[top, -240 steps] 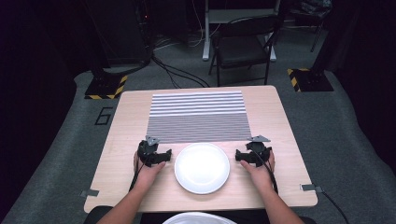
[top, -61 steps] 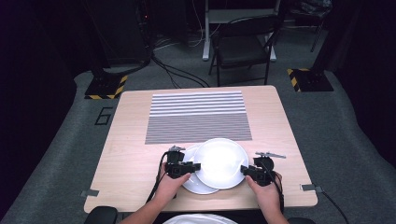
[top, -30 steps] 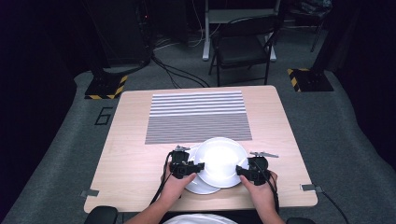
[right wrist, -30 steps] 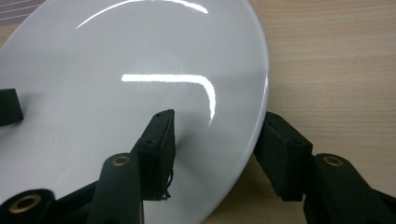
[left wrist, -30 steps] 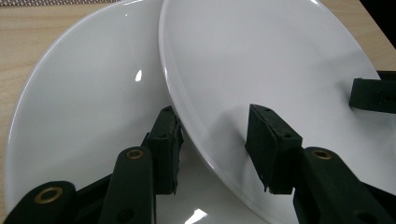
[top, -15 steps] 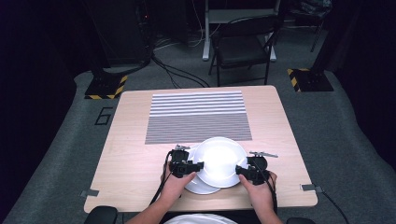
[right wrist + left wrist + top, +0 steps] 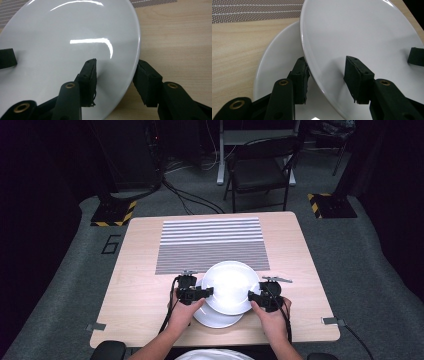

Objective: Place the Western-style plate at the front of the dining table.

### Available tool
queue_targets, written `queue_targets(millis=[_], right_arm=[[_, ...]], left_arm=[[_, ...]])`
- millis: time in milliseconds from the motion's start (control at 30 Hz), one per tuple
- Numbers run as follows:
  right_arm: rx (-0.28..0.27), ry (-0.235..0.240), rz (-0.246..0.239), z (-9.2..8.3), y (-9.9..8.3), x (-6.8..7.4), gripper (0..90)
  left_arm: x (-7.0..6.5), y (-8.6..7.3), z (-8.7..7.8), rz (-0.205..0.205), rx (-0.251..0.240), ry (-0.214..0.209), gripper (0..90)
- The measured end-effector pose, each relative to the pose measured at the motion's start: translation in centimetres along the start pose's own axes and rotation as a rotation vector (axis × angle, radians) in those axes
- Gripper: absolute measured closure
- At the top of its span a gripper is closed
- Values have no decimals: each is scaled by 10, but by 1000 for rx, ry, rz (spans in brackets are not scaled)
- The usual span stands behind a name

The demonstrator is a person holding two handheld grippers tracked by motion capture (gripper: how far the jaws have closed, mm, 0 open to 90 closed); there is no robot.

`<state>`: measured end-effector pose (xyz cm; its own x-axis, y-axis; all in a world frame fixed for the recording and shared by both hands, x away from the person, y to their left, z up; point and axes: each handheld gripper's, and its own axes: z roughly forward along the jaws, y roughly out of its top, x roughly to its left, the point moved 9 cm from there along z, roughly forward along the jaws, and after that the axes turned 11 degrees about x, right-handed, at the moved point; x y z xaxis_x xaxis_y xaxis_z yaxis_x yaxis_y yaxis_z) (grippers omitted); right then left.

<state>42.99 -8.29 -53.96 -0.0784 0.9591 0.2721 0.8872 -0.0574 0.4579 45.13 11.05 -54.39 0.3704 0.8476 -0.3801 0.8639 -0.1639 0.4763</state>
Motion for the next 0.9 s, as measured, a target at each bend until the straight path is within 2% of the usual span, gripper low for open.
queue_targets(millis=[133, 200, 300, 500, 900], right_arm=[[-4, 9, -5, 0, 6, 5, 546], [-19, 8, -25, 0, 11, 8, 552], [-24, 17, -14, -1, 16, 12, 555], [-44, 13, -44, -2, 24, 18, 556], [-54, 11, -64, -1, 40, 25, 556]], left_arm=[[6, 5, -5, -15, -17, 0, 546], [8, 8, -7, -16, -23, 1, 546], [11, 12, -10, -24, -35, 0, 546], [16, 20, -15, -9, -43, 13, 546], [23, 30, -18, -18, -53, 6, 546]])
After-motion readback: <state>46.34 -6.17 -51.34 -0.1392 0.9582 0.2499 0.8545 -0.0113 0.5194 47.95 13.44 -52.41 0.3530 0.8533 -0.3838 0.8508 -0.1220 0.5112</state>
